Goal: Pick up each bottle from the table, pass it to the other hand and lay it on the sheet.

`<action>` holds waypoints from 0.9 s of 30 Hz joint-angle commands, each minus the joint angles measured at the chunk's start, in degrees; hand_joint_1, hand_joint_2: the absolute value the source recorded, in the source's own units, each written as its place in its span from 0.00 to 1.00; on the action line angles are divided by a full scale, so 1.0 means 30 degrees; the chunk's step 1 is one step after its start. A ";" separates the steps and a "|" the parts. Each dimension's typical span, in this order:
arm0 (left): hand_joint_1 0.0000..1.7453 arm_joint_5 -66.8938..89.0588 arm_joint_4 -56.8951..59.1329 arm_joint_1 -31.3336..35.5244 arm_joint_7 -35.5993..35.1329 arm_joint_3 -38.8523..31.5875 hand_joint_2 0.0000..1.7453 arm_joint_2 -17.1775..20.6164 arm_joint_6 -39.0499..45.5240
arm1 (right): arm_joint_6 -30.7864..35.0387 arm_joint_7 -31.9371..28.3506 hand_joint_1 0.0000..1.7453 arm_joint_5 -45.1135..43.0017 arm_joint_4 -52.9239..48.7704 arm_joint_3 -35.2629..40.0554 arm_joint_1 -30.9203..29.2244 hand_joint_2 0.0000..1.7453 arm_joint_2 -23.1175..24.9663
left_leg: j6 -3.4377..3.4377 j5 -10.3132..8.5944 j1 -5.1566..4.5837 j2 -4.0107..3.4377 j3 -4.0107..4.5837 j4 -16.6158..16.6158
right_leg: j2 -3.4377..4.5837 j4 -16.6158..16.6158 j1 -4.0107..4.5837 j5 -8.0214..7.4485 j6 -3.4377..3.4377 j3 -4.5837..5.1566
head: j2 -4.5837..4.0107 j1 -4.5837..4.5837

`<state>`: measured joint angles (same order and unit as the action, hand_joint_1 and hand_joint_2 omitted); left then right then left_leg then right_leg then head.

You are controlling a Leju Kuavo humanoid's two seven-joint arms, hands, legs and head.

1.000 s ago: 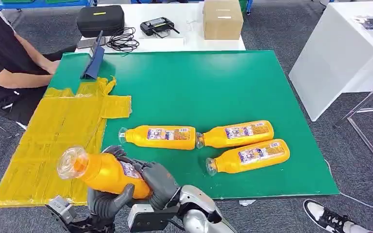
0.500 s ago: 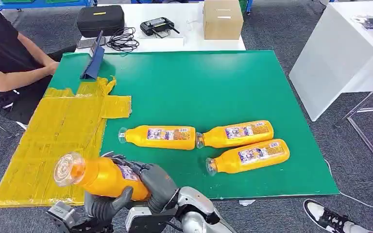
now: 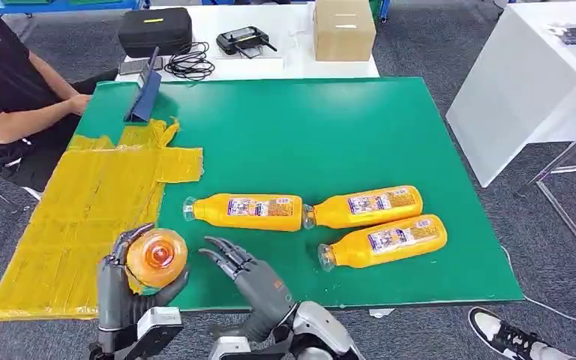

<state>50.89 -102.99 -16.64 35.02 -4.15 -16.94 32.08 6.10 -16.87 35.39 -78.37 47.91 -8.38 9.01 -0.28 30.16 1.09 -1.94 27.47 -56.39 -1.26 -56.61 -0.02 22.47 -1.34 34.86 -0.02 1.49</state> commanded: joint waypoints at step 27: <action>0.89 1.3036 1.7950 0.7962 -1.3966 0.7480 1.00 0.9351 0.0718 | -0.3381 -0.0519 0.00 -0.4713 0.2321 -0.1824 -0.4662 1.00 -0.2303 | 0.0002 -0.0054 -0.0026 0.0046 -0.0111 0.0067 | 0.0034 0.0027 -0.0025 -0.0012 -0.0007 -0.0109 | 0.0000 0.0007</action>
<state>88.89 -63.34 2.44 -13.68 13.23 10.47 40.13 -3.69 -19.61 22.40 -81.09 44.61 -16.46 2.27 -0.34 30.02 1.03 -1.87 27.41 -56.40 -1.28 -56.67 -0.06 22.43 -1.35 34.75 -0.02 1.51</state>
